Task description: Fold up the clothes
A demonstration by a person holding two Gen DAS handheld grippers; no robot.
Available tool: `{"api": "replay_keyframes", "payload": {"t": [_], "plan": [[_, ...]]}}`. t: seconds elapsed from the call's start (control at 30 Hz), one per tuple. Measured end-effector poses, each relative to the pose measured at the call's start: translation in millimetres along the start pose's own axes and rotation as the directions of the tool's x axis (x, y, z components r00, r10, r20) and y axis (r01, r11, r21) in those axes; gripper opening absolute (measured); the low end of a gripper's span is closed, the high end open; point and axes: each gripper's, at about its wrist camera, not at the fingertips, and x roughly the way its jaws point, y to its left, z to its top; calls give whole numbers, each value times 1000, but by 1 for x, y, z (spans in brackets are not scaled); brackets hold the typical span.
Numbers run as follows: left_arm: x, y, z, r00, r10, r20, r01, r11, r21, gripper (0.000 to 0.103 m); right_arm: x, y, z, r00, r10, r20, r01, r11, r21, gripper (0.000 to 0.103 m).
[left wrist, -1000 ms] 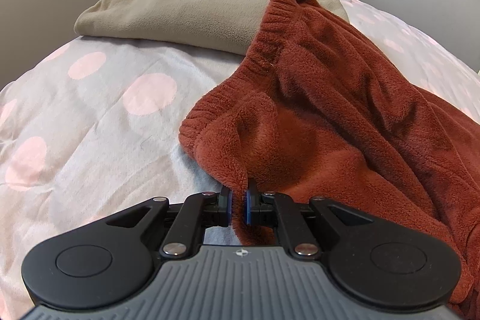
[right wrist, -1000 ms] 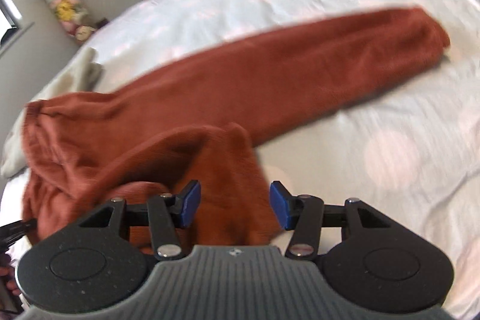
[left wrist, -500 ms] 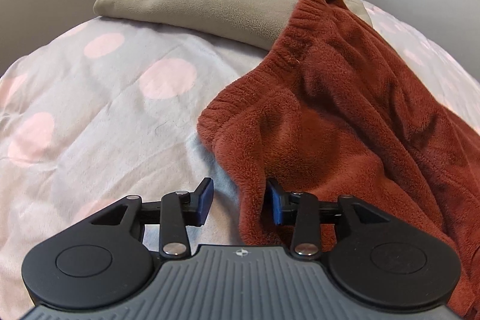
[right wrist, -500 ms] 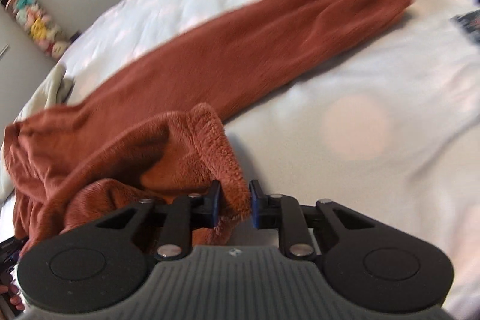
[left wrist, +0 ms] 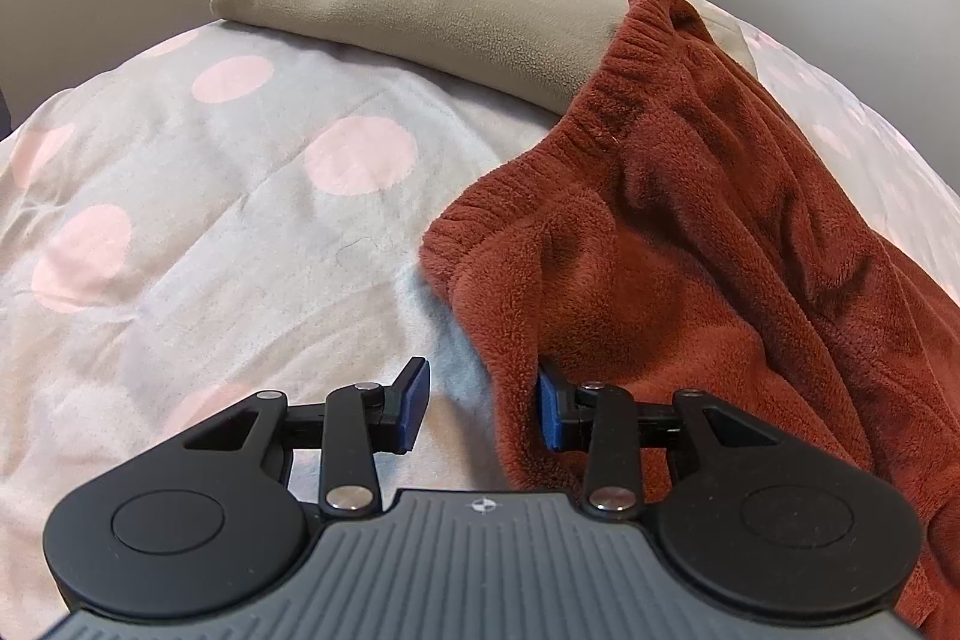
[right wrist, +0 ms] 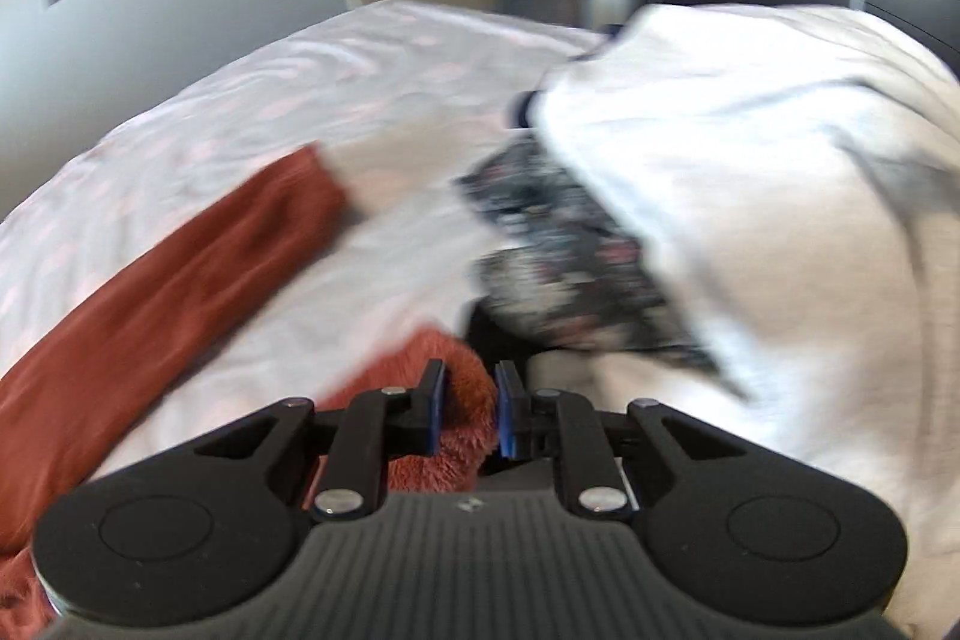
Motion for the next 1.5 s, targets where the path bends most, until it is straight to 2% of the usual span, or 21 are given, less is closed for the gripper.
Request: {"api": "replay_keyframes", "payload": {"t": [0.1, 0.27, 0.53, 0.67, 0.77, 0.87, 0.97, 1.07, 1.17, 1.23, 1.27, 1.33, 1.5], "plan": [[-2, 2, 1, 1000, -5, 4, 5, 1000, -12, 34, 13, -11, 1, 999, -27, -21, 27, 1000, -1, 19], [-12, 16, 3, 999, -24, 21, 26, 996, -90, 35, 24, -15, -6, 998, -35, -57, 36, 999, 1, 20], [-12, 42, 2, 998, -60, 2, 58, 963, -264, 39, 29, -11, -16, 995, -30, -98, 30, 1000, -1, 33], [-14, 43, 2, 995, -87, 47, 97, 953, -286, 39, 31, -6, -19, 993, -34, -110, 31, 999, -27, 37], [-12, 43, 3, 992, -114, 60, 126, 946, -298, 46, 35, -1, -19, 991, -42, -124, 36, 998, -50, 43], [6, 43, 2, 988, -156, 6, 149, 929, -338, 46, 39, 6, -21, 989, -52, -142, 40, 995, -90, 46], [16, 38, 5, 985, -172, 6, 165, 930, -327, 45, 43, 9, -22, 986, -56, -159, 39, 993, -109, 52], [24, 22, 5, 980, -201, -1, 194, 945, -262, 44, 47, 6, -21, 981, -46, -187, 30, 996, -88, 58], [30, 8, 5, 981, -194, -8, 189, 964, -186, 30, 55, 1, -20, 972, -30, -234, 20, 999, -45, 57], [31, 5, 5, 980, -200, -4, 197, 966, -170, 14, 59, -1, -21, 965, -24, -260, 15, 999, -34, 46], [31, 5, 5, 979, -205, -1, 202, 965, -168, 13, 60, 0, -22, 963, -16, -268, 7, 999, -37, 31], [28, 3, 5, 979, -203, 16, 203, 967, -154, 9, 59, 2, -23, 965, -11, -264, -2, 999, -49, 29], [5, -6, 8, 981, -161, 108, 171, 982, -81, 7, 51, 3, -22, 976, -31, -216, 19, 998, -59, 25]]}}
